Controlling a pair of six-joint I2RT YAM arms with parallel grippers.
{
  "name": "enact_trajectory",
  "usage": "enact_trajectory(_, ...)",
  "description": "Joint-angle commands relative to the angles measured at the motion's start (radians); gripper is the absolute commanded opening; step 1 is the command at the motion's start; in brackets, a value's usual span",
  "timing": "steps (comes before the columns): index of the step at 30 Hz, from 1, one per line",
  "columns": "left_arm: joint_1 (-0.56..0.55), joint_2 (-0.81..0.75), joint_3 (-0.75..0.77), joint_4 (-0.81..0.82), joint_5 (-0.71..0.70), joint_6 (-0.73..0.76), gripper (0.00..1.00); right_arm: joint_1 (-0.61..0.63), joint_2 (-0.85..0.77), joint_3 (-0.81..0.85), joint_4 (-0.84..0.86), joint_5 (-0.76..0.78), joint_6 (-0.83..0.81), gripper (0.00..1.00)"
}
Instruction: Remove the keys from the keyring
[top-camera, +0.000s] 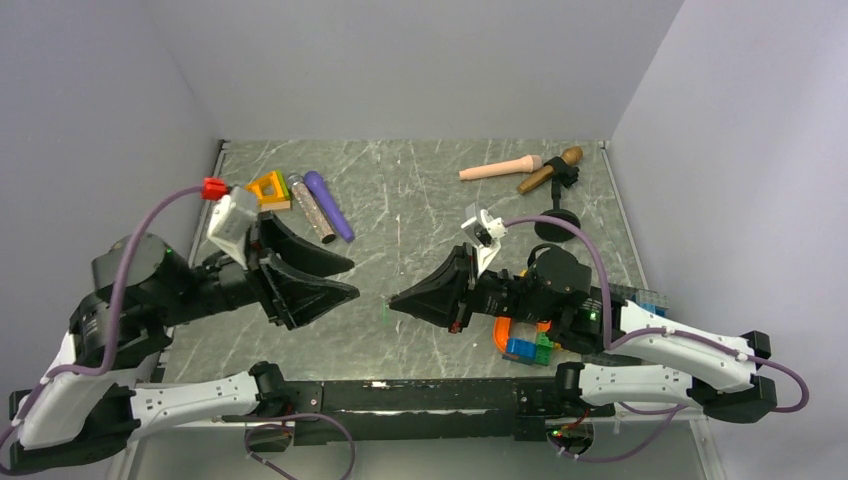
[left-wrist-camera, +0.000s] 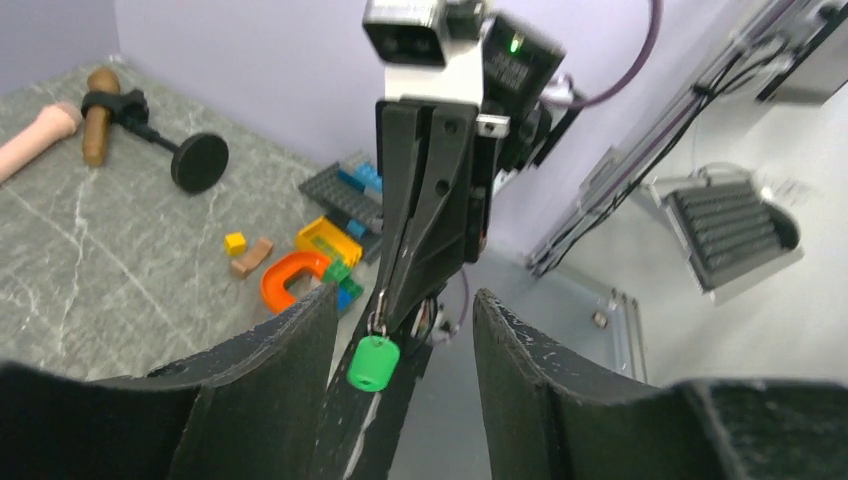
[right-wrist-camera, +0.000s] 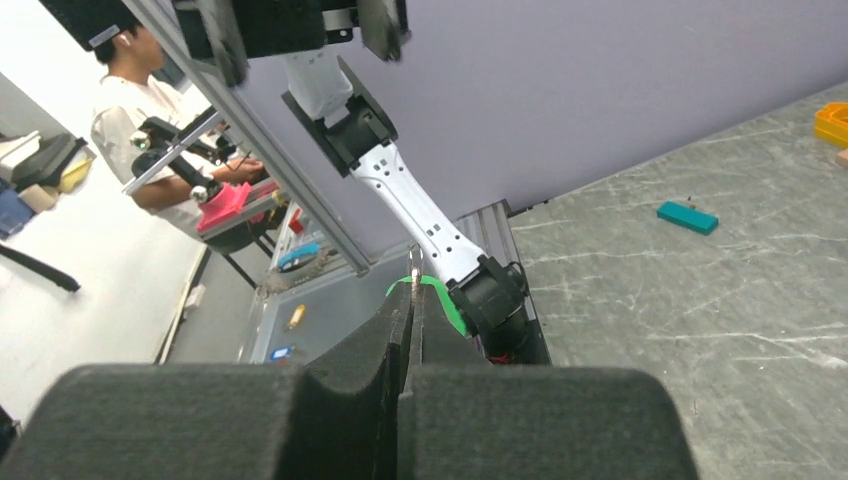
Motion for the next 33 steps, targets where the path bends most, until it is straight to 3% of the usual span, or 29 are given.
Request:
enact_trajectory(1, -0.001, 0.100, 0.067, -0.198, 0.094, 0.097, 0.56, 0.004, 0.005, 0.087, -0.070, -0.053, -0.036, 0.00)
enact_trajectory(19, 0.000, 0.139, 0.050, -0.195, 0.146, 0.107, 0.35, 0.005, 0.023, 0.108, -0.103, -0.079, -0.043, 0.00)
enact_trajectory(28, -0.001, 0.157, 0.044, -0.192, 0.160, 0.105, 0.36, 0.004, 0.020, 0.104, -0.097, -0.080, -0.042, 0.00)
enact_trajectory(33, -0.001, 0.162, 0.037, -0.182, 0.177, 0.102, 0.25, 0.004, 0.015, 0.101, -0.094, -0.077, -0.042, 0.00)
